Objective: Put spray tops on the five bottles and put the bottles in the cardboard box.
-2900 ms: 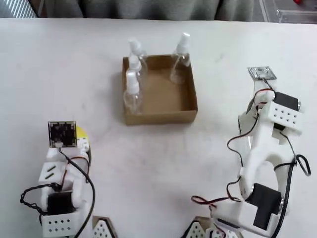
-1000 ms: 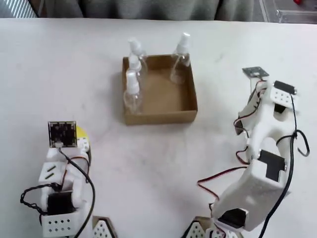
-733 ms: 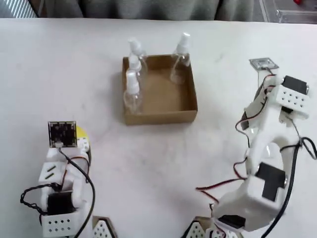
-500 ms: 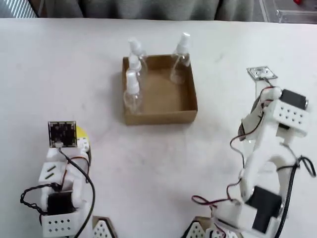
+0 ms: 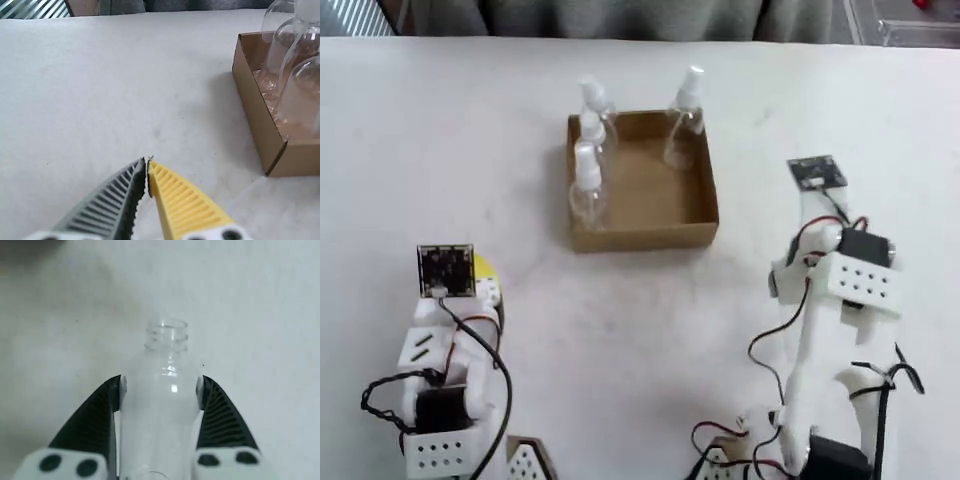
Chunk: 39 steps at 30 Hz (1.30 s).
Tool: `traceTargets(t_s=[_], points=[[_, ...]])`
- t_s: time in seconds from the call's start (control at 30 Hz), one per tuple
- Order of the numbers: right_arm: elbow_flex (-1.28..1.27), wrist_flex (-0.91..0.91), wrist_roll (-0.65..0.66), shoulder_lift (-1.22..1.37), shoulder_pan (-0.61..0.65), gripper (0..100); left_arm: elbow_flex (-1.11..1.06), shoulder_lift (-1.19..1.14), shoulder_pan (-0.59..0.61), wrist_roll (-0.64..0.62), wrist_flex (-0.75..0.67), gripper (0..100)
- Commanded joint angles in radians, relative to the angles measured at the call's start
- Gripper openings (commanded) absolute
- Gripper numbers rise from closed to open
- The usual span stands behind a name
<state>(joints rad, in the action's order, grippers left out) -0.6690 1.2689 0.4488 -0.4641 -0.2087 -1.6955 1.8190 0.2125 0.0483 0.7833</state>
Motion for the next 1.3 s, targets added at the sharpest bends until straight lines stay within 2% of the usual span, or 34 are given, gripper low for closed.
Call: traceTargets(t_s=[0.0,0.17,0.37,0.53,0.8,0.9,0.97,1.07,1.27], points=[[-0.029,-0.079,-0.064,-0.05,0.038,1.6,0.002,0.007,0.01,0.011,0.011,2],[-0.16,-0.292,-0.13,-0.125,0.041,1.6,0.002,0.007,0.01,0.011,0.011,2],[-0.213,-0.389,-0.132,-0.294,0.008,1.6,0.002,0.007,0.01,0.011,0.011,2],[-0.292,-0.53,-0.133,-0.349,0.053,2.0,0.002,0.007,0.012,0.011,0.026,2],[-0.307,-0.561,-0.132,-0.36,0.088,8.6,0.002,0.007,0.012,0.011,0.028,2],[-0.31,-0.604,-0.135,-0.36,0.09,7.2,0.002,0.007,0.012,0.011,0.028,2],[-0.311,-0.65,-0.193,-0.36,0.09,0.3,0.002,0.007,0.012,0.011,0.026,2],[-0.311,-0.714,-0.331,-0.36,0.088,1.5,0.002,0.007,0.012,0.011,0.026,2],[-0.336,-0.812,-0.328,-0.43,0.09,1.8,0.002,0.007,0.012,0.011,0.026,2]])
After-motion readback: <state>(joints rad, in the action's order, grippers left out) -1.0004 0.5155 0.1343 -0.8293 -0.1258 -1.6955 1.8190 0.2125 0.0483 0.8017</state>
